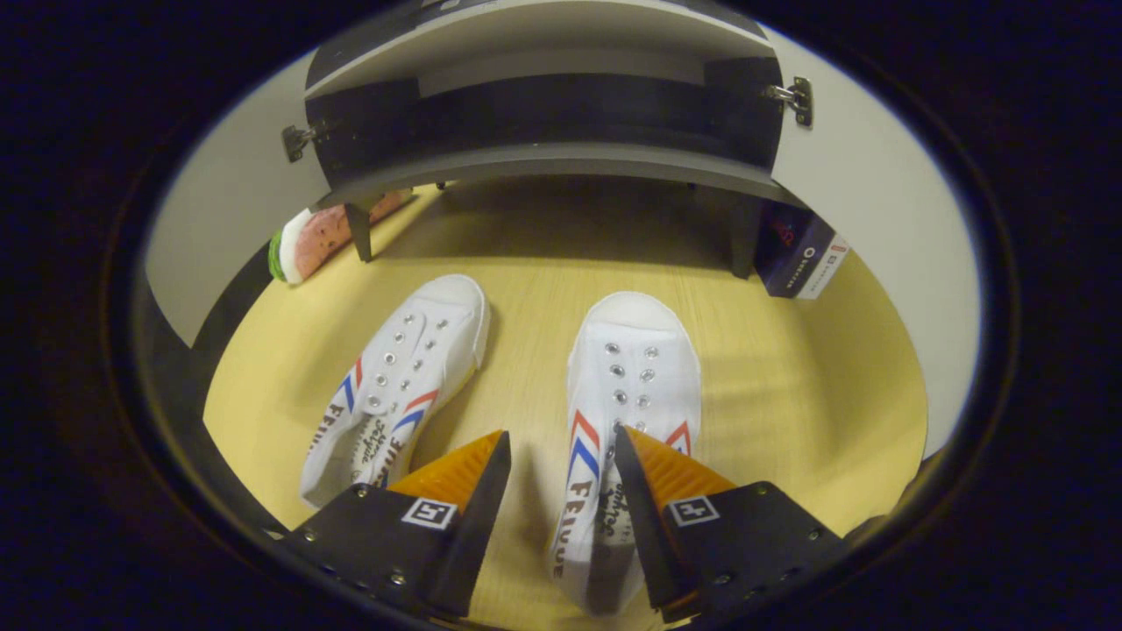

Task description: Grab one shoe with the right hand and put it into the shoe cabinet, grab the other shoe with the left hand and put it into the shoe cabinet; then close the right door with the right hand and the left door with the left hand.

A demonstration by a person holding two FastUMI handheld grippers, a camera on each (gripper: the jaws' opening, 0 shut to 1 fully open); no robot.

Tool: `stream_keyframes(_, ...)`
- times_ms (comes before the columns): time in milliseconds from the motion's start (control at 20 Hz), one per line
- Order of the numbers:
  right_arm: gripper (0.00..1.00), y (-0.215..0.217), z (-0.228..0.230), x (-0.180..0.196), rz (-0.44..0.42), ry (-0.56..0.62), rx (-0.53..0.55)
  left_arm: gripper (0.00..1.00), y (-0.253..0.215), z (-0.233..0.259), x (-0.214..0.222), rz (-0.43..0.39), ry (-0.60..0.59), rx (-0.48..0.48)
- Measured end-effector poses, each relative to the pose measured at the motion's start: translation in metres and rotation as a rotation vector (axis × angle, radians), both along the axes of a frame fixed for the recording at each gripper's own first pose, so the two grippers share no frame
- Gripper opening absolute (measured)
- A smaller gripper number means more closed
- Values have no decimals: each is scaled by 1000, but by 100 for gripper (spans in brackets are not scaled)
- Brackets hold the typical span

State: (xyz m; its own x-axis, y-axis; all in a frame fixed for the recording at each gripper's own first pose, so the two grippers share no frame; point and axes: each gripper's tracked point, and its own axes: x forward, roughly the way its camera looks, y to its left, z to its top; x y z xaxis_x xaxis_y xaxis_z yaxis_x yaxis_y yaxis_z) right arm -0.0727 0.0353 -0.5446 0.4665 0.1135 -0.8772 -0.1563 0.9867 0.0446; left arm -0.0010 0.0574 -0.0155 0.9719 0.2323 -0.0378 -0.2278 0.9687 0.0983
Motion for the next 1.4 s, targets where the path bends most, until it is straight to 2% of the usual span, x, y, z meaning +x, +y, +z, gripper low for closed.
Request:
stream_keyframes(250, 72, 1, -8, -4, 97, -66, -104, 94, -1, 0, 1, -6, -1, -2)
stream_keyframes(300, 72, -13, 4, -6, 103, -112, -191, 95, -1, 0, 1, -8, -2, -3)
stream_keyframes(350, 47, -17, -11, 6, 95, -133, -192, 95, -1, 1, 1, -9, -4, -4)
stream_keyframes(400, 22, -13, 12, 0, 93, -137, -200, 94, -1, 1, 1, -11, -3, -4)
stream_keyframes(450, 27, -13, -3, -1, 103, -129, -199, 94, -1, 0, 0, -13, -2, -5)
stream_keyframes(500, 27, -15, -7, 1, 113, -117, -210, 95, 0, 1, 1, -11, -3, -5)
stream_keyframes(650, 2, -15, -5, 4, 91, -119, -184, 95, 0, 2, 0, -9, -6, -9)
stream_keyframes(700, 1, -13, 7, -4, 95, -114, -191, 95, 0, 2, 0, -8, -8, -10)
stream_keyframes(800, 1, -18, 0, 3, 100, -119, -200, 95, 0, 2, -1, -7, -10, -14)
stream_keyframes(1050, 0, -25, 30, 10, 27, -145, -127, 95, 1, 1, -2, -7, -13, -16)
stream_keyframes(1200, 0, -22, 67, 20, 12, -209, -90, 94, 0, 1, -1, -8, -14, -17)
stream_keyframes(1400, 0, -14, 148, 48, -7, -350, -23, 94, 0, 1, -1, -8, -13, -18)
